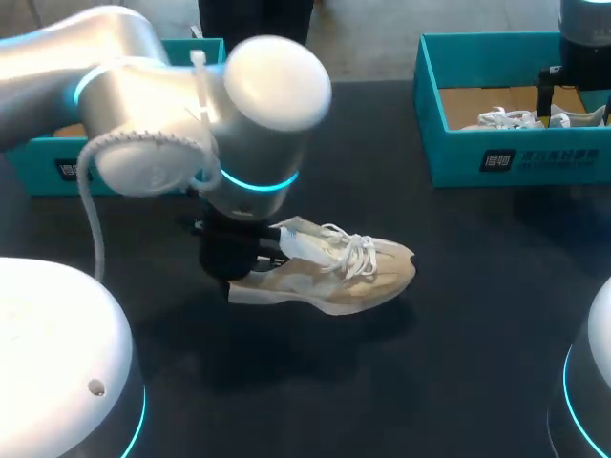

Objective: Take the shoe out of the shoebox, open the shoe tongue, remove and reinsert the insole, then place the shoe into the shoebox

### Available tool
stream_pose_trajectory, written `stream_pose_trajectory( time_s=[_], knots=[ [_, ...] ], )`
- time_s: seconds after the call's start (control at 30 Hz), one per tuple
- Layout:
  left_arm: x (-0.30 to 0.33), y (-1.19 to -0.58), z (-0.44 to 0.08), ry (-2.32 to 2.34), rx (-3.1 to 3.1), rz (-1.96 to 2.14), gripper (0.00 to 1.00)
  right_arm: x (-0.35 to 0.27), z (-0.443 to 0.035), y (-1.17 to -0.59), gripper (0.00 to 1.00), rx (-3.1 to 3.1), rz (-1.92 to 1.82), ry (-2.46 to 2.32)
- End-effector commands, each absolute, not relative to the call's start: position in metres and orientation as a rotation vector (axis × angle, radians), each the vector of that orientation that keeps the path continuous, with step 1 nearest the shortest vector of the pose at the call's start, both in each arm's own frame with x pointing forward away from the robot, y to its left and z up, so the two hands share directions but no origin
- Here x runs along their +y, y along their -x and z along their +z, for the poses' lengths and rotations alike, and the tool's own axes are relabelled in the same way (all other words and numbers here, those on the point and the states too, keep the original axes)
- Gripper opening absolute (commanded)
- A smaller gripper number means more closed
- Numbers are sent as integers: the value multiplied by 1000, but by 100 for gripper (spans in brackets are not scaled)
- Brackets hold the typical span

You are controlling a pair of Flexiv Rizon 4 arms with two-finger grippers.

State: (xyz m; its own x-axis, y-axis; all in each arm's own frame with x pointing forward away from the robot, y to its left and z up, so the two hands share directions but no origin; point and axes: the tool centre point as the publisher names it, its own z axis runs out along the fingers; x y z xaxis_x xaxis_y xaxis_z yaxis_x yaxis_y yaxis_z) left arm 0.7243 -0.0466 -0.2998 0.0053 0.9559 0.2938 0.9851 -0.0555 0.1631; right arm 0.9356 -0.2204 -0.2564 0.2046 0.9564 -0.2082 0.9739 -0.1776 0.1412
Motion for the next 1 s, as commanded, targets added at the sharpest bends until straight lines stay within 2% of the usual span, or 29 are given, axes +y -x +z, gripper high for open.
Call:
stream_pose_trajectory(
  time_s=[0.03,0.53,0.9,0.93,0.97,1.0],
  knots=[
    [-62,-731,-323,2143,-2080,-515,0,-220,-257,-934,100,1836,-101,-2238],
    [-65,-736,-362,2154,-2081,-455,0,-220,-257,-934,100,1836,-101,-2238],
    [-63,-738,-367,2130,-2064,-452,0,-220,-257,-934,100,1836,-101,-2238],
    [-63,-738,-367,2128,-2064,-451,7,-220,-257,-934,100,1836,-101,-2238],
    [-62,-738,-368,2125,-2061,-451,20,-220,-257,-934,100,1836,-101,-2238],
    [-62,-738,-368,2124,-2059,-450,42,-220,-257,-934,100,1836,-101,-2238]
  ],
)
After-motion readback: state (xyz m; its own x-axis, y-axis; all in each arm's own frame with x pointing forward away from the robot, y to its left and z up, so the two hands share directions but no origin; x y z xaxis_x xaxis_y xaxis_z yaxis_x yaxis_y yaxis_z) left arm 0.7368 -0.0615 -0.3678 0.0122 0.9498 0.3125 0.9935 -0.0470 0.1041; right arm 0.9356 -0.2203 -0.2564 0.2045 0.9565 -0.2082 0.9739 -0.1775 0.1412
